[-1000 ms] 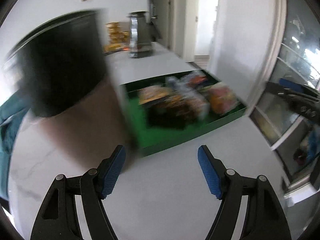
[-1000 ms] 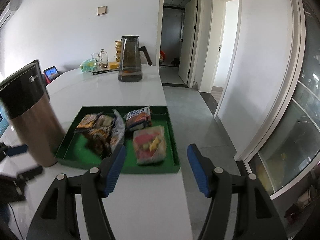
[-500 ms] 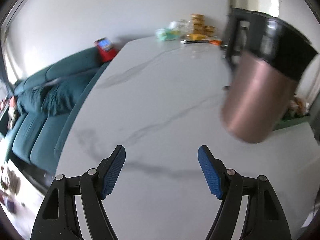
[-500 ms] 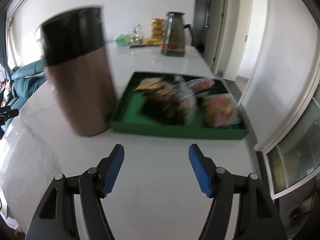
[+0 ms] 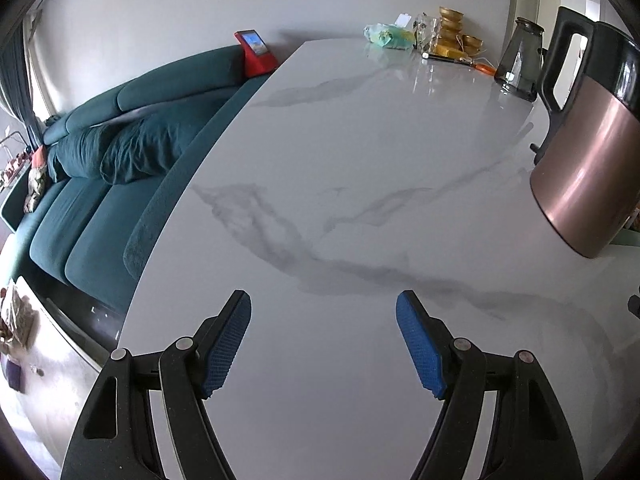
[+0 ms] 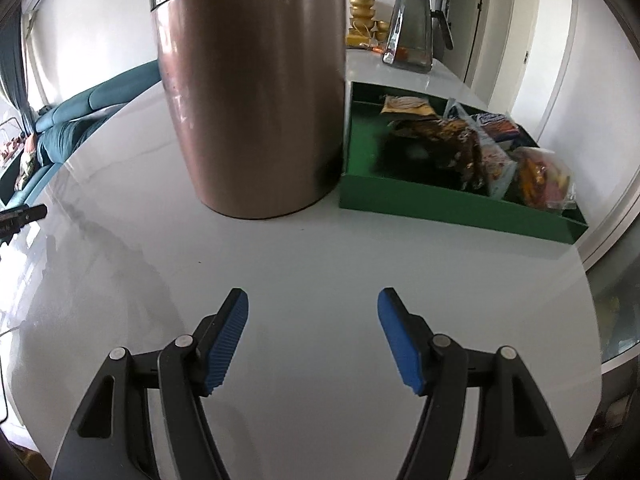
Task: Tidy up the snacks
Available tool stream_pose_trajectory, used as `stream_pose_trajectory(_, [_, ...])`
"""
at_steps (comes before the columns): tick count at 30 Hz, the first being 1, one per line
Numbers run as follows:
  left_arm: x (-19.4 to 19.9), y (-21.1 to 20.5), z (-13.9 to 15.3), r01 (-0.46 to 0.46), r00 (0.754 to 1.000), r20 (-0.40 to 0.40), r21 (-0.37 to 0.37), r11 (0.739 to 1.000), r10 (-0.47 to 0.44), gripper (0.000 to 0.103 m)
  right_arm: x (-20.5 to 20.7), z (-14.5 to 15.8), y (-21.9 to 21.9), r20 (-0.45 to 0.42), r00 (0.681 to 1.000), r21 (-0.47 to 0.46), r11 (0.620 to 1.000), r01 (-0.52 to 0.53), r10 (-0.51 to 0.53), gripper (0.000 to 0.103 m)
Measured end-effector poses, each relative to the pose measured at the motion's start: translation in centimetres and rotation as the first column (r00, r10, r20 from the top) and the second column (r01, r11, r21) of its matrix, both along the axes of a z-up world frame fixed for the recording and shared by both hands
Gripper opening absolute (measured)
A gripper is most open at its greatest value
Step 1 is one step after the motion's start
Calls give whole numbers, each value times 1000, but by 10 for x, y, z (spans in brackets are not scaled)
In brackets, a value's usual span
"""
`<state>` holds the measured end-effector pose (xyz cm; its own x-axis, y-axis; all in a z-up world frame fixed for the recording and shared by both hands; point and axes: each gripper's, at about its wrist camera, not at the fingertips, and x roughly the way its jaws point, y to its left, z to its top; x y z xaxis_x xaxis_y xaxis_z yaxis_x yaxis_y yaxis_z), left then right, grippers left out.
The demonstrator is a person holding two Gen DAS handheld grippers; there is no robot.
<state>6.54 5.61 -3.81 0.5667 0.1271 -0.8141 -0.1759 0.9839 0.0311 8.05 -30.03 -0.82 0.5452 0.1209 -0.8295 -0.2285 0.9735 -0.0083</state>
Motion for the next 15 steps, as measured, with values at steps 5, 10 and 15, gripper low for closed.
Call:
stream_pose_trajectory(5, [-1,8,-8,9,1000,-12,-13,1000,-9,70,-1,-4,13,-9,1000,-11,1000,0,0,91])
stream_pose_trajectory(10, [4,12,-11,29,999,-17,-17,999,-29,70,0,-9,22,-9,1000,-30,999,19,-19,91])
stream_pose_trajectory(15, [11,19,-14,36,999,-23,-22,999,-37,70,3,-13,21,-24,999,-14,999,48,-48,91])
